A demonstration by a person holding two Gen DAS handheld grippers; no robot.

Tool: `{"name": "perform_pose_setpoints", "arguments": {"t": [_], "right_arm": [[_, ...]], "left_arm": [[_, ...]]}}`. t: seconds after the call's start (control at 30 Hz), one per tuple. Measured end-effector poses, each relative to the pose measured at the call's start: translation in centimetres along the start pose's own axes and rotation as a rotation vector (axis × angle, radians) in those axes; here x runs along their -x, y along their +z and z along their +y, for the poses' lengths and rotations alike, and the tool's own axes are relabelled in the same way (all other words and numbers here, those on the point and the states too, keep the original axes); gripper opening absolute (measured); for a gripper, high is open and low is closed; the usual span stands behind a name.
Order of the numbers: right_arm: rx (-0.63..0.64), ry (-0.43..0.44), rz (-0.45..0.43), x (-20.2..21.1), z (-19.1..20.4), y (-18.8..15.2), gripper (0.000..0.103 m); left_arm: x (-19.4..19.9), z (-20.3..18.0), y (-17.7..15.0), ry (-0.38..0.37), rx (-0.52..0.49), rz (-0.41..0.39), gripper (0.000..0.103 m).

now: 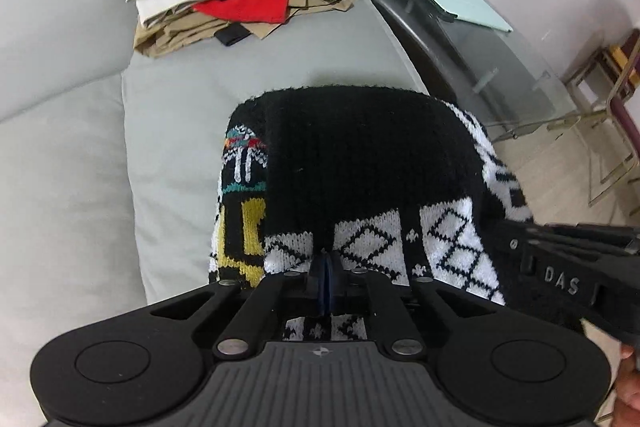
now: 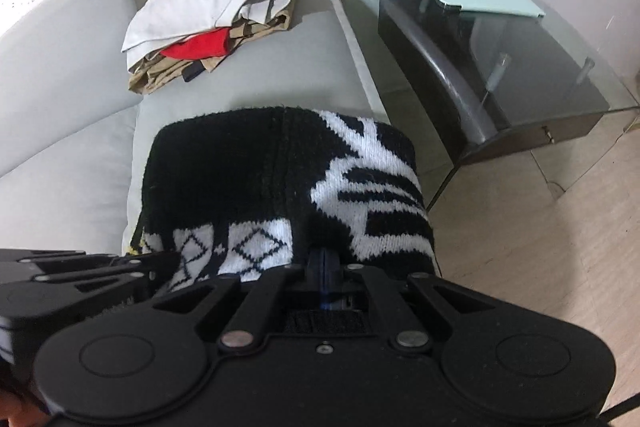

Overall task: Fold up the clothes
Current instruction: 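Lower the sweater bundle onto the sofa beside the clothes pile with both grippers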

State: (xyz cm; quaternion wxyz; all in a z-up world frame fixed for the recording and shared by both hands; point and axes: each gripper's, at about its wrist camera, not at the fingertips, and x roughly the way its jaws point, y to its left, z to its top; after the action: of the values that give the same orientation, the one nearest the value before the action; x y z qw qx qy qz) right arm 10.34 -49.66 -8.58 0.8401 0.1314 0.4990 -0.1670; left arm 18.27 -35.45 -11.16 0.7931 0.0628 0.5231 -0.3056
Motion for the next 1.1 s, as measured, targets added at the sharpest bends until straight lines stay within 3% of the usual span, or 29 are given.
{"name": "perform_pose_setpoints", "arguments": {"t": [0.17, 0.3, 0.37, 0.57, 0.7, 0.83, 1.0, 1.1], "right_arm": [[-0.067, 0.13, -0.048, 5.5, -2.2, -1.1, 0.002], [-0.071, 0.207, -0.095, 11.0, -4.3, -3.6, 0.005], [-0.049, 0.184, -0.051, 10.5, -4.6, -4.9, 0.005], [-0.008, 0.121, 0.078, 7.7, -5.0, -8.3, 0.004], [-0.046, 0.109, 0.075, 5.7, -4.8, -8.3, 0.002], [-0.027, 0.128, 0.063, 8.5, -5.0, -7.9, 0.005], [-0.064, 0.185, -0.078, 12.7, -5.7, -5.0, 0.006], [-0.111, 0.197, -0.133, 11.8, -5.5, -2.2, 0.006]], "left_arm": [[3.9, -0.7, -1.2, -0.015, -0.072, -0.06, 0.006], [8.2, -1.1, -4.0, -0.045, -0.143, -0.088, 0.006], [8.9, -1.2, -5.7, -0.046, -0.166, -0.074, 0.006], [5.8, -1.3, -9.3, 0.01, -0.168, 0.009, 0.004], [4.5, -0.6, -8.9, 0.014, -0.129, 0.01, 0.005], [6.9, -0.8, -7.1, 0.002, -0.147, -0.067, 0.005], [9.8, -1.2, -3.8, -0.009, -0.162, -0.196, 0.005], [10.7, -1.5, -1.6, -0.009, -0.167, -0.263, 0.006]]}}
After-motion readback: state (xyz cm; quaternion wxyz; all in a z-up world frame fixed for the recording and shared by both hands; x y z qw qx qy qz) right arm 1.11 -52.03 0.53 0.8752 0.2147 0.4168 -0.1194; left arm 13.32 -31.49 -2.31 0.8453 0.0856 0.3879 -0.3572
